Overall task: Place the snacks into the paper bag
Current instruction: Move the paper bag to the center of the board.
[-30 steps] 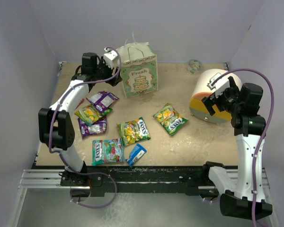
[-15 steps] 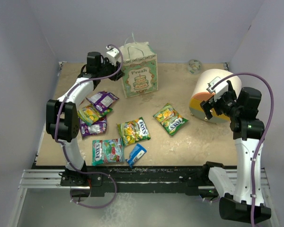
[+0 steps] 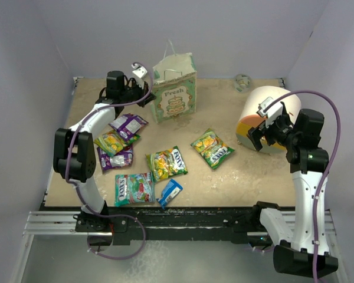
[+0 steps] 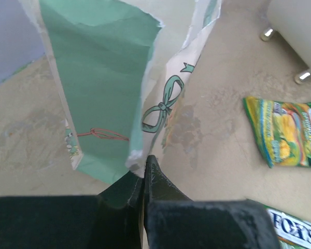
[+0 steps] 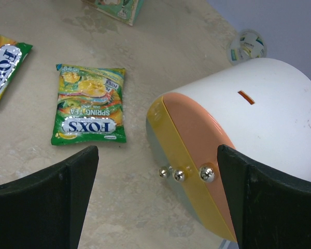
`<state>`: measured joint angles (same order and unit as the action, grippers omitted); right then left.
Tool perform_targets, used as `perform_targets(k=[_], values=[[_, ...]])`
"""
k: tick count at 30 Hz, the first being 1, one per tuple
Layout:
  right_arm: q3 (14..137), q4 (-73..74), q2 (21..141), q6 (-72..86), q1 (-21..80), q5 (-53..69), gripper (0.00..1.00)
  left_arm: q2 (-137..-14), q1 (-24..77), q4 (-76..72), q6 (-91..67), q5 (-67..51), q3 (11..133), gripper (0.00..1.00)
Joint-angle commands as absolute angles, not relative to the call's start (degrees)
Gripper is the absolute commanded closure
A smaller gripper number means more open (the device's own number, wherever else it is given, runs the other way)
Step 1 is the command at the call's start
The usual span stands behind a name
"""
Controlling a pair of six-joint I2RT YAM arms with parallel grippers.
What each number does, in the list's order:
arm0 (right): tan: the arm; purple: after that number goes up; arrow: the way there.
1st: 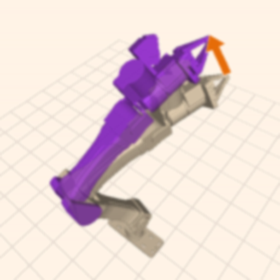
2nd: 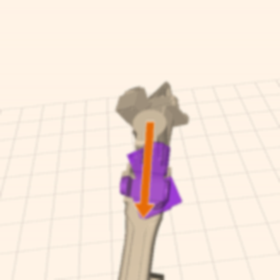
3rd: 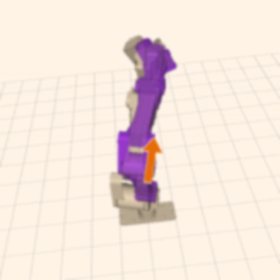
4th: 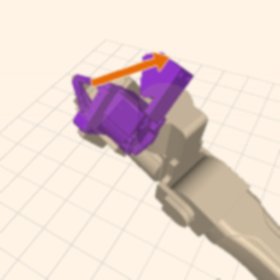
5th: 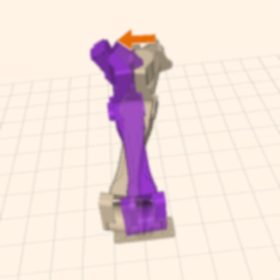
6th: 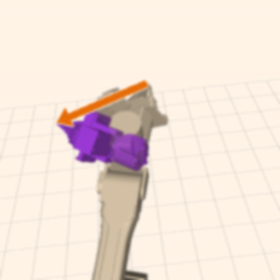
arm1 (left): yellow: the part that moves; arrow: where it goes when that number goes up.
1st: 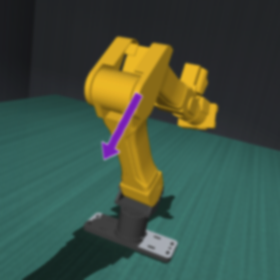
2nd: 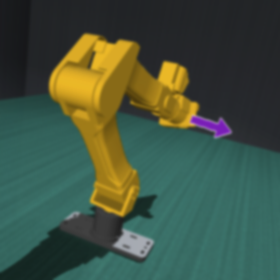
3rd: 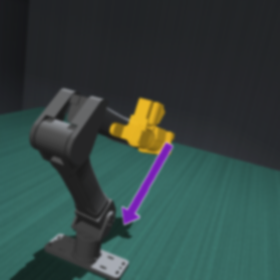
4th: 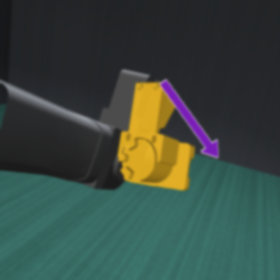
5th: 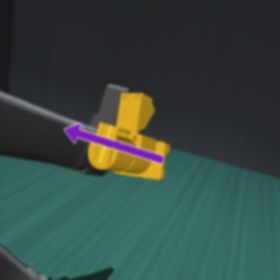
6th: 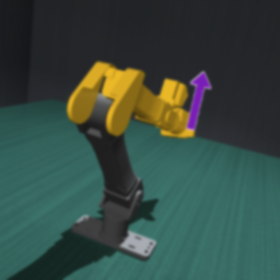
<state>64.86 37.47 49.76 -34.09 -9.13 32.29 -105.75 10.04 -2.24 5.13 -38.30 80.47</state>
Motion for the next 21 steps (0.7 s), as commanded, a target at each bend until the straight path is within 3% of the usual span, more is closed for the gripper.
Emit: perform_targets(k=[1,7,21], values=[[67.12,37.1,51.34,-33.3,-9.25,39.24,0.03,-97.66,10.57,-2.89,4.76,-43.87,75.84,1.0],[67.27,35.22,54.41,-33.29,-8.61,46.43,0.04,-90.62,11.4,-3.26,4.55,-44.11,67.18,1.0],[61.9,30.24,54.95,-31.59,-4.46,48.78,0.05,-85.64,15.37,-0.6,3.52,-44.64,60.33,0.95]])
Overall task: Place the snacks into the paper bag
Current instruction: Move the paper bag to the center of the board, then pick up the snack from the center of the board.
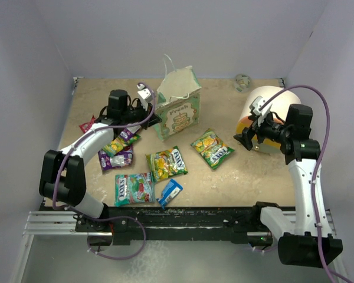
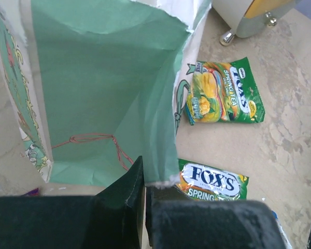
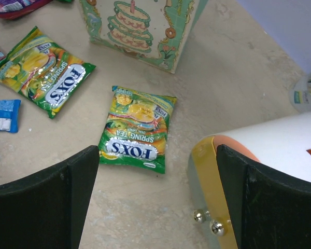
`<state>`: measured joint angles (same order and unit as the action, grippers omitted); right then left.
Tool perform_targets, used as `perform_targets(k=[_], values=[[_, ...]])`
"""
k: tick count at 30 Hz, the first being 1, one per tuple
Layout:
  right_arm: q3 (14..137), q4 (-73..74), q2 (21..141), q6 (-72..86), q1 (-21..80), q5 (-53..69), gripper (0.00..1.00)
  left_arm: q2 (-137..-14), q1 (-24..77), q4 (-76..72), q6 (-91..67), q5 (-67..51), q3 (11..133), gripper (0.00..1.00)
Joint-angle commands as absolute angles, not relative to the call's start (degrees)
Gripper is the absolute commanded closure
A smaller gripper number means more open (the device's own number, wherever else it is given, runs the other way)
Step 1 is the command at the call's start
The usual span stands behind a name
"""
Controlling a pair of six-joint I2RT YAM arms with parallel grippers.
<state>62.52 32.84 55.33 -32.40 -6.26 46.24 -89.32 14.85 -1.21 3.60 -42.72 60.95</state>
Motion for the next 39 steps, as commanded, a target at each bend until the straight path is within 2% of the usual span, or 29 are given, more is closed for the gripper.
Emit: perform_targets(k=[1,5,16,19,22,29,35,39], values=[[61.76,30.17,55.2,-31.94,-3.7,48.73,0.05,-85.61,15.42,0.0,4.05,-44.65,60.21,0.94],[60.75,28.66,57.02,-32.08,1.64,46.72,0.05,-85.63,15.51,1.29,5.0,-44.43,59.62,0.87],[57.2,22.2,63.65,-34.87,15.66,44.83,0.07,-80.62,15.54,11.29,15.36,-44.73,61.79,0.56],[54.54,18.41,66.16,-35.18,19.59,44.72,0.08,-78.54,15.46,17.35,20.31,-42.68,62.99,0.39],[53.42,16.78,69.72,-36.43,24.06,44.43,0.09,-76.51,15.45,25.95,25.8,-38.86,64.85,0.26],[52.87,14.29,77.6,-39.04,39.12,36.84,0.11,-70.62,13.22,38.88,33.04,-31.55,63.81,0.19],[56.49,15.64,85.63,-41.5,48.56,32.14,0.13,-63.65,4.74,40.25,34.66,-34.71,59.41,0.16],[56.66,15.21,89.24,-43.26,52.7,29.07,0.14,-60.64,3.46,38.45,33.66,-33.6,57.32,0.16]])
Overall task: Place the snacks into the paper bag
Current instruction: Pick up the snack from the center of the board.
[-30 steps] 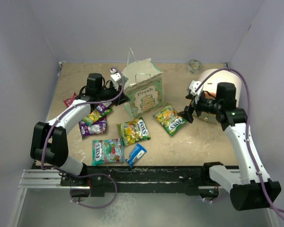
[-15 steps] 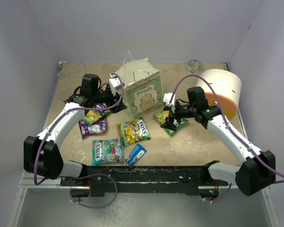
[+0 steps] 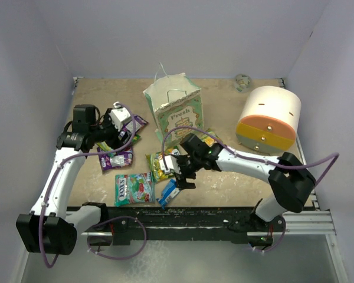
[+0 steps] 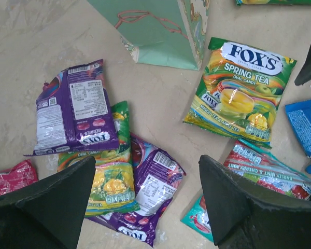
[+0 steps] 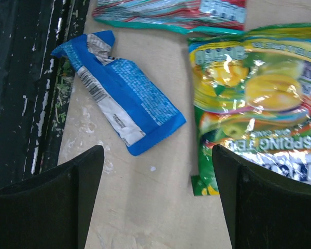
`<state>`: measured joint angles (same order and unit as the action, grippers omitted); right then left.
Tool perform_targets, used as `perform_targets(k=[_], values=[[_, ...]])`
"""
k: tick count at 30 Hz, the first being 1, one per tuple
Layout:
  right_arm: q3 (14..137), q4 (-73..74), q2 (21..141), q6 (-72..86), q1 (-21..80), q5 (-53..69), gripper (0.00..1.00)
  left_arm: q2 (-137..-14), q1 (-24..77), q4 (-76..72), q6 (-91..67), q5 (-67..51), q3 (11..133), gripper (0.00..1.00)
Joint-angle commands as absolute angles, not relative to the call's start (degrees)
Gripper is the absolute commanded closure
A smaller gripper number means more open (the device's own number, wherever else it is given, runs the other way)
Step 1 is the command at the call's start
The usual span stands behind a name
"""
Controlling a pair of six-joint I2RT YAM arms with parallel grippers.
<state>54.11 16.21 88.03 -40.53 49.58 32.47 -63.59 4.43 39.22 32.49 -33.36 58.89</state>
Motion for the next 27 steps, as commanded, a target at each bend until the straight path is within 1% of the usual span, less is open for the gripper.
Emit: perform_targets(k=[1,9,12,15,19,27], values=[[56.64,15.02,90.08,-43.59,53.72,28.27,0.14,-60.17,3.43,38.13,33.41,-33.54,56.92,0.16],[56.01,12.07,94.97,-43.83,60.45,23.1,0.2,-59.61,3.43,36.88,31.91,-33.03,55.22,0.16],[55.99,11.51,96.77,-43.74,61.62,22.21,0.23,-59.59,3.43,36.49,31.68,-33.51,54.75,0.16],[56.2,11.34,98.53,-43.16,62.2,21.13,0.27,-59.62,3.43,36.13,31.76,-34.03,54.06,0.16],[56.42,11.34,99.25,-42.09,63.31,18.32,0.37,-59.5,3.43,36.89,32.61,-33.78,53.7,0.16],[56.67,14.61,94.71,-40.2,63.4,18.16,0.64,-58.51,3.46,40.97,33.71,-32.99,54.53,0.15]])
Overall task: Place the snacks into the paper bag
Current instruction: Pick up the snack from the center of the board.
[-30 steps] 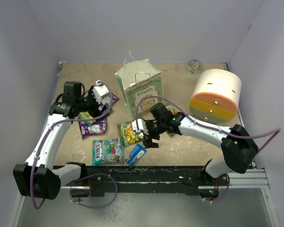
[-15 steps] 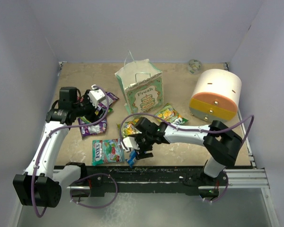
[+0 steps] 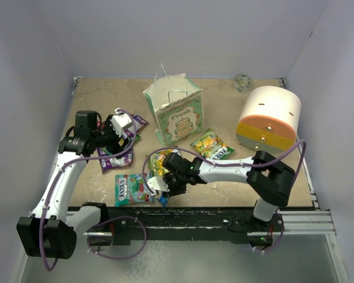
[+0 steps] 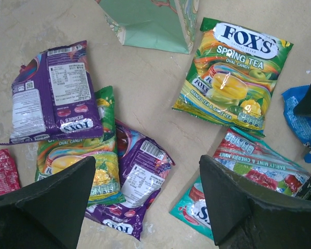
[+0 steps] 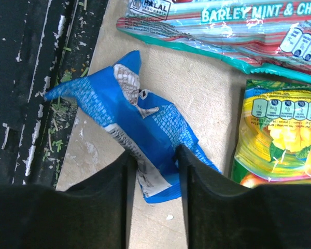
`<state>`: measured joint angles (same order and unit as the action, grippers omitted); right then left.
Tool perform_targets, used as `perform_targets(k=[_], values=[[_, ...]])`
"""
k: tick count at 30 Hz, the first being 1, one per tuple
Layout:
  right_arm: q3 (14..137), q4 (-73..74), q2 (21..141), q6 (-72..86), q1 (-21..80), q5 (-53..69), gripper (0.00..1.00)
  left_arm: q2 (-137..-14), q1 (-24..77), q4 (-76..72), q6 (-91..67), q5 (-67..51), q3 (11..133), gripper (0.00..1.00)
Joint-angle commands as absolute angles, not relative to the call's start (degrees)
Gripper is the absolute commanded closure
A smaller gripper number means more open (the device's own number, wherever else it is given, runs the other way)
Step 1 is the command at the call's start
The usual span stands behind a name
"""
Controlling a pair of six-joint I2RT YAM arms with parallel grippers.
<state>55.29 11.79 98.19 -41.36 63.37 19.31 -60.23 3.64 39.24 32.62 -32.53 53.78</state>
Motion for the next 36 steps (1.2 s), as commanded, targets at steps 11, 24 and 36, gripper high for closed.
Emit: perform_targets(k=[11,24,36], values=[[59.19,16.49,83.81,-35.63,55.71,29.58,0.71,-58.98,3.62,36.16,26.02,-41.43,56.17,0.12],[65.99,14.07,78.71,-22.48,39.85,50.81,0.69,-68.63,15.18,48.48,45.8,-55.65,70.09,0.11],[65.29,12.53,78.4,-18.92,35.25,59.81,0.68,-70.42,23.33,58.62,64.65,-66.37,75.57,0.11]])
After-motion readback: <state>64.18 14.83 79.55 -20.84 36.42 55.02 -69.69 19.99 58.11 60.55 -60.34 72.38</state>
